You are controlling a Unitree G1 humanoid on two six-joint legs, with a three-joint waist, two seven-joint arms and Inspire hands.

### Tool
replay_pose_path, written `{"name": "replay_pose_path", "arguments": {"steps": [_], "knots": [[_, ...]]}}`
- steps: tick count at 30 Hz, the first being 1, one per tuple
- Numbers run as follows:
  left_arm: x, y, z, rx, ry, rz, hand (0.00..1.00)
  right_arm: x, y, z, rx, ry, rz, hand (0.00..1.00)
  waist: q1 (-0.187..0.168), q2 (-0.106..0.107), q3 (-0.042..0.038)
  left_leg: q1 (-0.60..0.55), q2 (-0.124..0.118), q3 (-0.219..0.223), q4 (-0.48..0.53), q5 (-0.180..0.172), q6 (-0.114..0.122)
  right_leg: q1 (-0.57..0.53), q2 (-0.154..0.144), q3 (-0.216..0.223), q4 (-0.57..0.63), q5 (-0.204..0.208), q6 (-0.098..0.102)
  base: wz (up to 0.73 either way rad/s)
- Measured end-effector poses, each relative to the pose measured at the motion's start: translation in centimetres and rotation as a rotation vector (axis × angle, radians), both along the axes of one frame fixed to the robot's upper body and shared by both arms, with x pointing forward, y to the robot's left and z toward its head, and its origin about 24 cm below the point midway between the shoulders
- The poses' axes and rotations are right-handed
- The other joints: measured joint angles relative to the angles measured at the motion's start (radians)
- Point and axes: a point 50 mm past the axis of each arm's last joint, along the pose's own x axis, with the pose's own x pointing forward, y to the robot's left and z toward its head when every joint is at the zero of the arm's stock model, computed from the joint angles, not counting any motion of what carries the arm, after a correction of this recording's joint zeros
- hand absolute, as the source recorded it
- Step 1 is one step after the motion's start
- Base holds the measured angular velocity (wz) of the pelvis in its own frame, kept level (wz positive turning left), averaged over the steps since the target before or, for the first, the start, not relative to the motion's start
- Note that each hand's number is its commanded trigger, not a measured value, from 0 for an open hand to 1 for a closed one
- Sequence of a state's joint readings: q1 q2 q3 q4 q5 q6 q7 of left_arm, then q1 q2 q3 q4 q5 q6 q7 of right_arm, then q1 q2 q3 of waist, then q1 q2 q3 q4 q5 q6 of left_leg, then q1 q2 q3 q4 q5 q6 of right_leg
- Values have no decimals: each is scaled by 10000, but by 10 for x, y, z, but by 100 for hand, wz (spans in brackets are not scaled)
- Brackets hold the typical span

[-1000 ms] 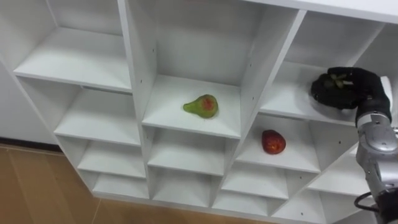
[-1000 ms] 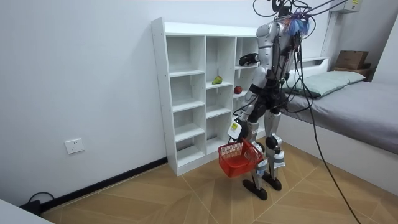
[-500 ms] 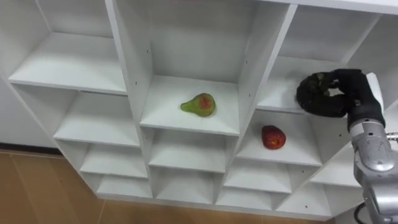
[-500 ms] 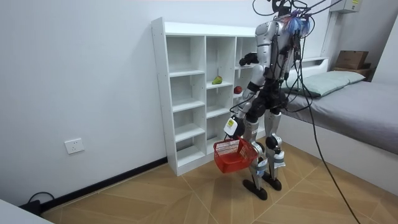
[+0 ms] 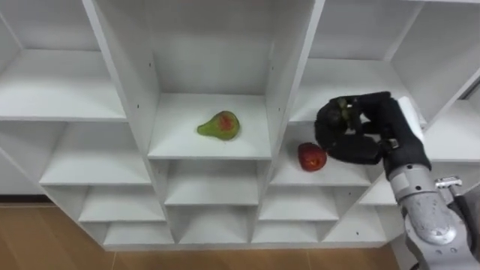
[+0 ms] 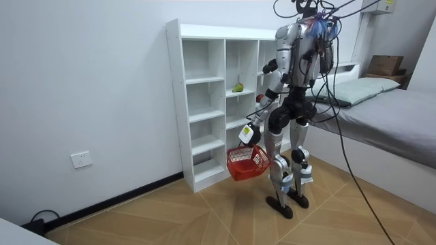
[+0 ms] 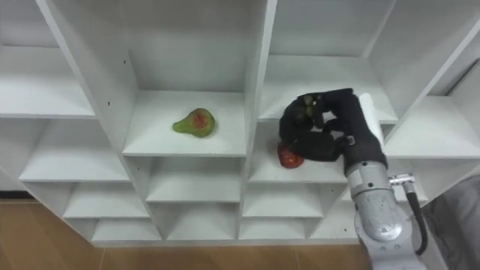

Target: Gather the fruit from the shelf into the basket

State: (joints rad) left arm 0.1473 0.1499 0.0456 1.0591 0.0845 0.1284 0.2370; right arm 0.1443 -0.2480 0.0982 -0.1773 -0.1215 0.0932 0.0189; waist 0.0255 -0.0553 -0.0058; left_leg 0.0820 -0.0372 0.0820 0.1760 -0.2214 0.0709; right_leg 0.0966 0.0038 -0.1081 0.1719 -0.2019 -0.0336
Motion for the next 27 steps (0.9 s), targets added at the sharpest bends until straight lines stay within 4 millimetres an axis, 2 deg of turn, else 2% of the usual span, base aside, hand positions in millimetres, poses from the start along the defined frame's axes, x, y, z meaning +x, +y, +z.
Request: {"name": "replay_pose_path", "arguments": {"steps": [9, 14, 18, 22, 27], "knots": [[25, -17, 0, -580, -790, -83, 100, -8, 40, -15, 475, 1061, 2100, 100, 27, 196, -25, -252, 6, 80, 41, 3, 4, -265, -1, 85, 4, 28, 8, -3], [39, -25, 1, -825, -1130, -270, 100, -12, 47, -27, 316, 1656, 2480, 100, 9, 235, 11, -322, 4, 1, 67, 3, 3, -264, -9, -17, -27, 28, 9, 7], [52, -31, 4, -1276, -1575, -218, 100, -16, 52, -39, 389, 2314, 2776, 100, 42, 208, 107, -406, 5, -11, 125, 3, 4, -322, -11, -32, -11, 28, 9, 0], [63, -38, 7, -1674, -2110, 179, 100, -17, 55, -43, 473, 2481, 2749, 100, 23, 114, 115, -749, 6, -40, 297, 3, 3, -608, -17, -56, 71, 38, -7, 2], [82, -54, 12, -2119, -2807, -135, 100, -22, 60, -61, 164, 3179, 2787, 100, 22, 95, 114, -984, -1, -158, 429, 3, 4, -768, -36, -217, 155, 54, -2, 6]]}}
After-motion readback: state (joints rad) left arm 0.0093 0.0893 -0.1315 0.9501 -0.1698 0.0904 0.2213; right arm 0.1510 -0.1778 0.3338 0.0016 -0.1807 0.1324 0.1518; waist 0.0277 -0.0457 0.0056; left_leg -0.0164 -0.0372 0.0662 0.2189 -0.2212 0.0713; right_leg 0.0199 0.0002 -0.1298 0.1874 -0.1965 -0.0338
